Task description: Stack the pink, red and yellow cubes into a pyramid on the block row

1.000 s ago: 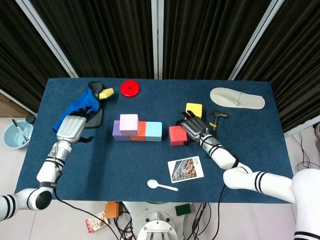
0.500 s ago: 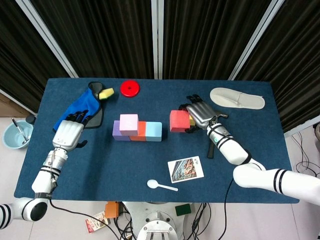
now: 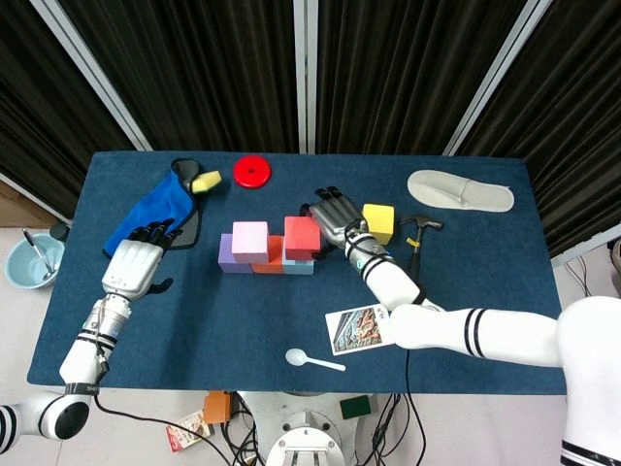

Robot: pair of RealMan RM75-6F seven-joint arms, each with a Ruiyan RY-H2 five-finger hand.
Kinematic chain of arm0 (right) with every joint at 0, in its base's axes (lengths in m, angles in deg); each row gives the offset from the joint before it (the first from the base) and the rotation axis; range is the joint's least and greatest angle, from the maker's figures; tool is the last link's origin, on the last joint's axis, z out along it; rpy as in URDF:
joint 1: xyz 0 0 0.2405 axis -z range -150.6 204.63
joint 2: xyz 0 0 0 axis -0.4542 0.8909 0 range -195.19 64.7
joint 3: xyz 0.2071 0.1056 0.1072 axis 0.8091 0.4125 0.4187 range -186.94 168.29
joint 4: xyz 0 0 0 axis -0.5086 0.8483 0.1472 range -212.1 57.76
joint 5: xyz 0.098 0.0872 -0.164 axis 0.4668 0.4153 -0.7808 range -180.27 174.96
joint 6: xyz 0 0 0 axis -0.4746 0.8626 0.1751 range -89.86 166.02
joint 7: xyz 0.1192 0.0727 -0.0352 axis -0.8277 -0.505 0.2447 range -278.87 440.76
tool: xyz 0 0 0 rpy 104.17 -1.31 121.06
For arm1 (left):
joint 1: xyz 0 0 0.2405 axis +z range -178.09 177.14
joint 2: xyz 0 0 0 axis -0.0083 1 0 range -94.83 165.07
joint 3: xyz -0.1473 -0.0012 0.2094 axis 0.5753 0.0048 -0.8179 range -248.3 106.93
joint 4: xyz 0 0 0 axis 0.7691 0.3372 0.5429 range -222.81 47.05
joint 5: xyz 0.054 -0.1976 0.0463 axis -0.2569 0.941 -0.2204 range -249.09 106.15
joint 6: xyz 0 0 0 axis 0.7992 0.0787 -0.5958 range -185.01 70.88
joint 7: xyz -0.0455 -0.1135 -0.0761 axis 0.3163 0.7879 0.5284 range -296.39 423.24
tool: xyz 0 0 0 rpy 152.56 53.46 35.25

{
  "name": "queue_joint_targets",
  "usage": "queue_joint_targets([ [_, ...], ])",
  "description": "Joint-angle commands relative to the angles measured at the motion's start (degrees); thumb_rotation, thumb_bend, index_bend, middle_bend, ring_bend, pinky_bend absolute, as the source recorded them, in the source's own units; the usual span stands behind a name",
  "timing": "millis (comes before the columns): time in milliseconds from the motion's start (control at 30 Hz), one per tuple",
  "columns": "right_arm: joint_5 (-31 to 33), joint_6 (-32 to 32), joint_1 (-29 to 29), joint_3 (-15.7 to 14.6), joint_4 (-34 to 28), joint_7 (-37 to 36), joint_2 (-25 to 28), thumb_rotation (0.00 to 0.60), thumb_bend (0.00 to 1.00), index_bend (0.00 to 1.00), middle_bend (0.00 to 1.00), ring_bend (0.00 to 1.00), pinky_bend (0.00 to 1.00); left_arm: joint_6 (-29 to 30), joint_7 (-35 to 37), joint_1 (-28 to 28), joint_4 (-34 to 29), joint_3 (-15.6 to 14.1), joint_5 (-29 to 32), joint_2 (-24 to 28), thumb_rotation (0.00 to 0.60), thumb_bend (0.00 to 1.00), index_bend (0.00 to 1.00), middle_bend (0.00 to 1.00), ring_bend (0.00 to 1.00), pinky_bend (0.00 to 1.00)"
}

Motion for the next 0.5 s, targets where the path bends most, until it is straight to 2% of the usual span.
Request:
queue_joint_targets([
  [33,5.01,2.77,-3.72,-1.01,1.56,3.1,-3.01,0.6,0.21,0.42,0.38,0.06,0.06,-0.18,0.64,0.33,0.28,0.1,-0.39,-0.13,0.595,0.16,0.16,0.07,0.11,0.21],
  [500,10.56,5.94,-7.41,-0.73,4.75,7.44,-7.38,0.6,0.21,0.42,0.36,0.06,0.06,-0.92,3.32,1.7,1.88,0.42,-2.06,-0.5,0.597,0.16,0.16,0.07,0.11,0.21],
])
